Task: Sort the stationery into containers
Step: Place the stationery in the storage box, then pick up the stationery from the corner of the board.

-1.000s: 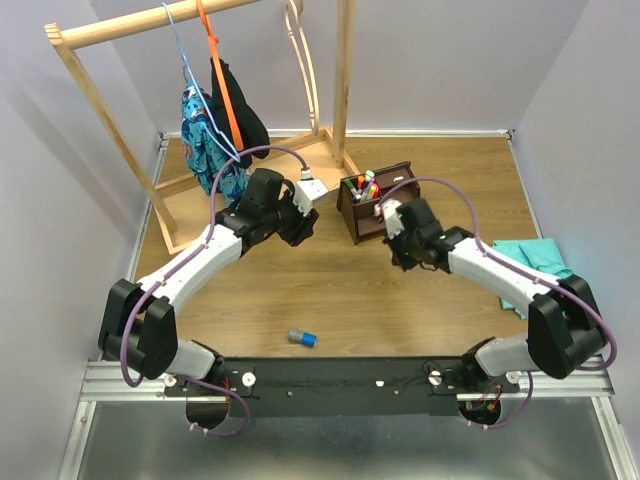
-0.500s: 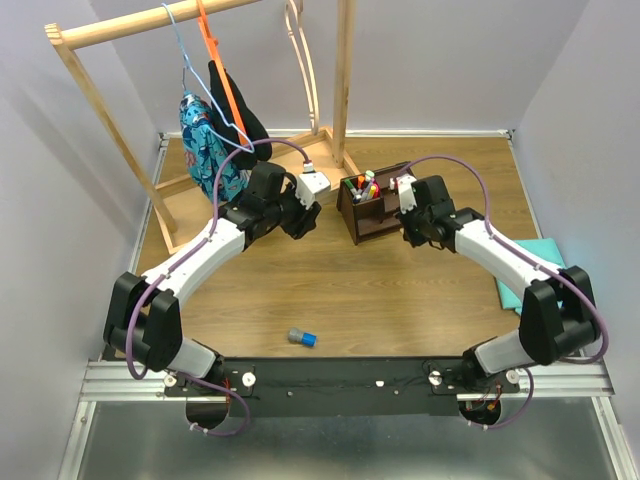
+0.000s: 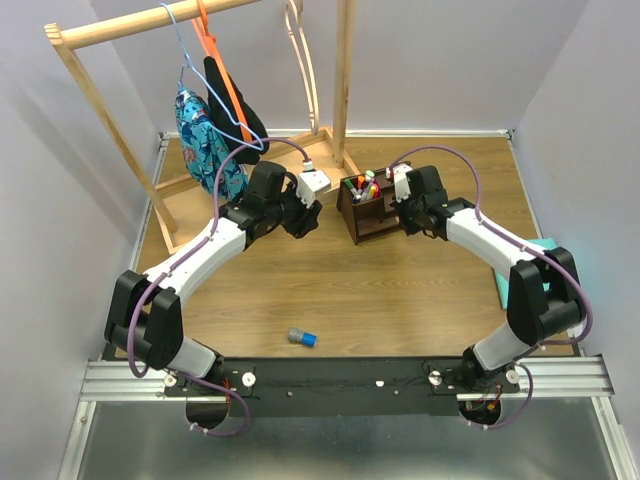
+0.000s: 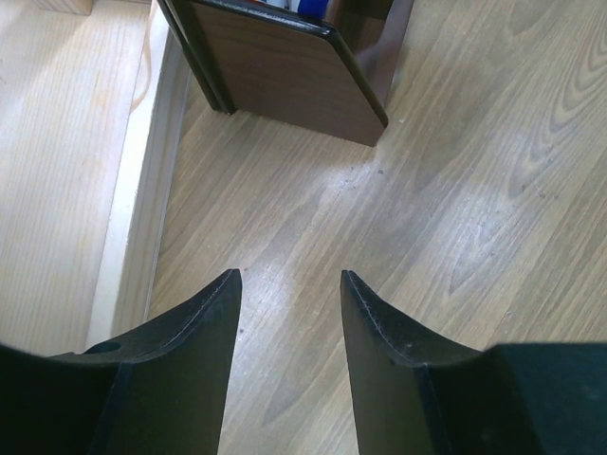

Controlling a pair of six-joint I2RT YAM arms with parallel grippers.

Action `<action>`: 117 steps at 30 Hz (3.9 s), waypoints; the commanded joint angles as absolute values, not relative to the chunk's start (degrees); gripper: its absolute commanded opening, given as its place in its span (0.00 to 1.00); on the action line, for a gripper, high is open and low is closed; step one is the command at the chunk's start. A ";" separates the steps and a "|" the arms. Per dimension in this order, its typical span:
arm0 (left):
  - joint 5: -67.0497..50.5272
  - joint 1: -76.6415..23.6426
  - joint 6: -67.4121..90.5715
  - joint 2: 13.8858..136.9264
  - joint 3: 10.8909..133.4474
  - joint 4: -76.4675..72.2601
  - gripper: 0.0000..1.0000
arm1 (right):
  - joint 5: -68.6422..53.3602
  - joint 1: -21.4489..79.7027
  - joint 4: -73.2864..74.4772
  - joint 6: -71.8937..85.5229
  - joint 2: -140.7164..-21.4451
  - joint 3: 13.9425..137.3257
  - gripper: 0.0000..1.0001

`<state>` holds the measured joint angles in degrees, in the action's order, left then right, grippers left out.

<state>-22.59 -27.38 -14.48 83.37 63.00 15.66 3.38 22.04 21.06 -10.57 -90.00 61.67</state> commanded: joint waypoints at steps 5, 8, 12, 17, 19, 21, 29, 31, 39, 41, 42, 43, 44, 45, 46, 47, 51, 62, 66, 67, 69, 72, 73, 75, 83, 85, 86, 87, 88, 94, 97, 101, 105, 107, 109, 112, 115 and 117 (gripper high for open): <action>-23.99 -27.16 -13.18 84.11 63.37 14.06 0.54 | 4.66 21.88 17.93 -10.02 -94.83 66.00 0.01; -23.99 -27.16 -13.10 84.20 63.19 13.97 0.54 | 5.53 21.80 16.88 -9.93 -96.23 66.70 0.01; -23.99 -27.07 -13.10 84.55 63.19 13.80 0.54 | 5.54 21.80 16.35 -9.06 -98.08 68.20 0.01; -23.91 -27.07 -13.10 84.81 63.37 13.80 0.54 | 5.71 21.80 16.26 -7.82 -100.19 70.05 0.03; -23.91 -27.07 -13.27 84.90 63.37 13.71 0.54 | 5.80 21.88 16.17 -7.47 -100.89 70.40 0.04; -23.82 -27.07 -13.27 85.08 63.37 13.71 0.54 | 5.89 21.80 16.08 -7.12 -101.16 70.49 0.04; -23.82 -26.89 -13.36 85.25 63.46 13.62 0.54 | 6.33 21.80 16.44 -6.06 -101.51 70.75 0.27; -23.91 -26.81 -13.36 85.34 63.54 13.71 0.54 | 6.50 21.80 16.44 -5.89 -101.34 70.49 0.31; -24.61 -26.81 -13.27 84.82 63.46 13.89 0.55 | 7.30 21.80 16.52 -5.36 -98.62 69.17 0.39; -24.87 -26.81 -13.27 84.73 63.37 13.89 0.55 | 7.38 21.80 16.87 -5.19 -97.65 68.47 0.41; -24.96 -26.81 -13.18 84.64 63.46 13.97 0.55 | 7.30 21.80 17.05 -5.10 -97.30 68.29 0.41; -25.05 -26.81 -13.36 84.55 63.46 14.06 0.55 | 7.29 21.80 17.14 -5.10 -96.86 67.86 0.42; -25.14 -26.81 -13.45 84.55 63.46 14.15 0.56 | 7.38 21.80 17.14 -5.10 -96.07 67.16 0.44; -25.14 -26.89 -13.53 84.46 63.37 14.06 0.56 | 7.38 21.80 17.05 -5.10 -95.89 66.54 0.45; -25.31 -26.81 -13.45 84.46 63.37 14.06 0.56 | 7.38 21.80 16.96 -5.01 -95.37 66.01 0.45; -25.31 -26.89 -13.45 84.46 63.28 13.98 0.56 | 7.30 21.80 16.61 -4.92 -94.93 65.40 0.46; -25.40 -26.89 -13.53 84.29 63.46 14.06 0.56 | 7.03 21.80 17.31 -4.83 -93.96 63.89 0.47; -27.24 -26.81 -23.61 78.50 60.21 22.22 0.56 | -17.83 23.28 30.84 -15.20 -82.80 60.21 0.51; -30.06 -26.81 -36.11 72.00 55.73 30.05 0.56 | -21.35 27.67 32.34 -18.18 -82.79 60.99 0.55; -29.28 -26.81 -37.08 69.20 53.81 31.36 0.57 | -21.36 28.90 32.34 -18.80 -82.88 61.34 0.55; -30.75 -26.72 -43.37 66.46 52.22 33.91 0.57 | -20.83 32.15 32.08 -19.68 -83.23 61.96 0.56; -40.23 -26.81 -54.98 62.15 51.15 45.67 0.61 | -16.91 32.61 30.59 -15.06 -83.67 62.75 0.58; -41.21 -27.15 -59.20 61.27 50.80 49.44 0.62 | -14.79 32.43 29.80 -13.46 -83.41 62.84 0.58; -41.22 -28.91 -59.76 61.61 50.97 50.62 0.64 | -11.01 31.21 27.61 -10.83 -82.44 63.02 0.58; -38.76 -38.48 -56.79 75.14 61.51 61.96 0.64 | -3.97 22.94 25.50 -4.40 -78.06 70.66 0.61; -37.80 -41.91 -55.38 77.77 63.27 62.49 0.64 | -1.94 20.40 24.53 -1.95 -76.56 70.84 0.62; -37.53 -43.05 -54.50 78.65 63.72 62.58 0.64 | -1.93 19.52 24.00 -1.59 -74.20 70.67 0.63; -37.36 -44.11 -52.49 79.36 64.16 62.58 0.64 | -1.76 18.38 23.99 -1.58 -73.22 70.49 0.63; -36.66 -46.38 -51.69 80.93 64.68 62.58 0.63 | -1.50 18.20 24.17 -2.19 -71.91 70.31 0.63; -32.09 -51.06 -48.60 84.46 63.12 62.14 0.62 | -0.97 17.40 24.26 -5.53 -60.57 64.97 0.64; -29.45 -51.59 -46.16 85.34 60.83 60.48 0.62 | -1.58 15.22 23.73 -5.54 -56.44 61.02 0.65; -27.43 -52.29 -42.64 85.87 58.28 56.26 0.62 | -1.67 12.57 24.52 -5.01 -53.27 58.63 0.65; -24.53 -53.26 -40.61 87.45 58.27 53.88 0.61 | -2.90 10.38 24.61 -4.14 -52.38 58.36 0.66; -23.82 -53.61 -39.99 88.06 58.18 53.18 0.62 | -3.69 9.32 24.61 -3.60 -52.38 58.54 0.66; -23.64 -53.96 -39.11 88.42 57.75 51.95 0.62 | -4.04 8.97 24.26 -3.52 -52.03 58.19 0.66; -23.64 -54.23 -38.15 88.51 57.39 51.16 0.62 | -4.57 8.09 24.08 -2.90 -51.77 57.31 0.66; -23.73 -54.32 -37.62 88.68 56.17 50.98 0.62 | -5.36 7.47 24.17 -2.37 -51.42 56.69 0.66; -23.82 -54.84 -37.09 88.51 55.46 50.36 0.62 | -5.54 7.12 24.08 -2.20 -51.33 56.60 0.66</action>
